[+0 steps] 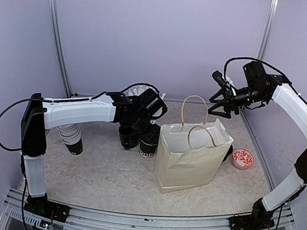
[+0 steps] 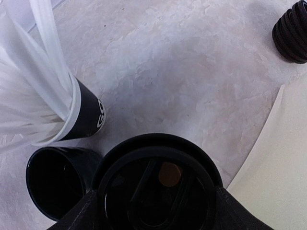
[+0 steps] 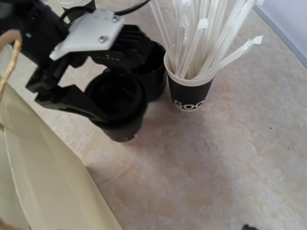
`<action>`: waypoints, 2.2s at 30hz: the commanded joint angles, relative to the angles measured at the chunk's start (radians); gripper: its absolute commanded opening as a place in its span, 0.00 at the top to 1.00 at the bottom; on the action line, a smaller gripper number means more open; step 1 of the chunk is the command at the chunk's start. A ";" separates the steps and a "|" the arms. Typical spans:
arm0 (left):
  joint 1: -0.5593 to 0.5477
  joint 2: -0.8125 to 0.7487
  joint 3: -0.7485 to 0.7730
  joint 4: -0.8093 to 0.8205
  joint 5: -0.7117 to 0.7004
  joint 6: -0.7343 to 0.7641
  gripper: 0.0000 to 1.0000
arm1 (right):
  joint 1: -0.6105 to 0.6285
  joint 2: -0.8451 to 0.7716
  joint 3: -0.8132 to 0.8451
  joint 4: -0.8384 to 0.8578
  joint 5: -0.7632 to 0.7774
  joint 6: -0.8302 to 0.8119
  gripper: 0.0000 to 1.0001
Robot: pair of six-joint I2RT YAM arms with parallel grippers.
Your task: Pack the takeout coffee
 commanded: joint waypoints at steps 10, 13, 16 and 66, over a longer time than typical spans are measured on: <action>-0.039 -0.219 -0.274 -0.051 -0.015 -0.068 0.34 | 0.006 0.005 0.032 0.008 -0.023 0.011 0.22; -0.058 -0.252 -0.320 -0.078 -0.004 -0.082 0.29 | 0.006 0.006 0.032 0.008 -0.024 0.010 0.22; -0.083 -0.273 -0.333 -0.134 -0.005 -0.094 0.22 | 0.006 0.007 0.033 0.010 -0.029 0.009 0.22; -0.066 -0.121 -0.069 -0.462 0.046 -0.138 0.23 | 0.006 -0.073 -0.078 0.054 -0.049 -0.013 0.22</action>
